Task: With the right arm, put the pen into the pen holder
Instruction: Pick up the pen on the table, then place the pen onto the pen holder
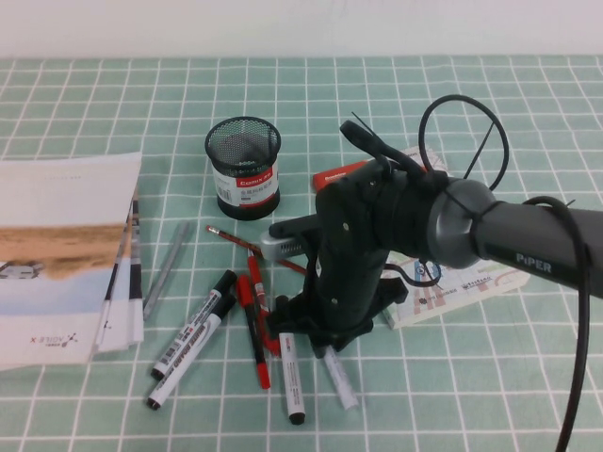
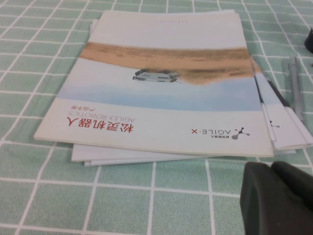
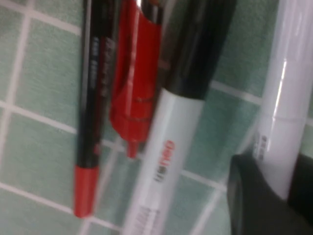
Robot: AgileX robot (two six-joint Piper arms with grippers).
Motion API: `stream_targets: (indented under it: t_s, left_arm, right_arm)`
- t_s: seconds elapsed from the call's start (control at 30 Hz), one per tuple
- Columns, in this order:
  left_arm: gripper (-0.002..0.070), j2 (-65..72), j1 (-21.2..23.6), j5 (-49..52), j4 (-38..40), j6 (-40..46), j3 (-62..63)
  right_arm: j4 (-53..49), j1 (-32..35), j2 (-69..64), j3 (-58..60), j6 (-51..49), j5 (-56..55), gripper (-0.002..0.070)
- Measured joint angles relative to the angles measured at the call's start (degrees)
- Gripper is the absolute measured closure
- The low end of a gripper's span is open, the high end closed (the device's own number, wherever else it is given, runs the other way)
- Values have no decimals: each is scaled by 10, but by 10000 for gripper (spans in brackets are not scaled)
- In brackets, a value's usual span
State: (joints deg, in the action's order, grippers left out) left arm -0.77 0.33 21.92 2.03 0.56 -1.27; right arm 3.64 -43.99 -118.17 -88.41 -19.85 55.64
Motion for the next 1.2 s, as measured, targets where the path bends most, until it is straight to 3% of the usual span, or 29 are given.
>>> stream_targets:
  t_s: [0.13, 0.23, 0.5, 0.8, 0.93, 1.2]
  left_arm:
    - [679, 0, 0, 0, 0, 0, 0]
    - [679, 0, 0, 0, 0, 0, 0]
    - [679, 0, 0, 0, 0, 0, 0]
    - [679, 0, 0, 0, 0, 0, 0]
    - [679, 0, 0, 0, 0, 0, 0]
    - [679, 0, 0, 0, 0, 0, 0]
  right_arm:
    - [-22, 0, 28, 27, 0, -16, 562]
    - [-29, 0, 97, 94, 1, -99, 562]
    - [-87, 5, 219, 261, 4, -516, 562]
    - [-83, 5, 113, 258, 134, -998, 562]
    - [-56, 5, 42, 198, 180, -1065, 562]
    - [-32, 7, -64, 46, 252, -1032, 562]
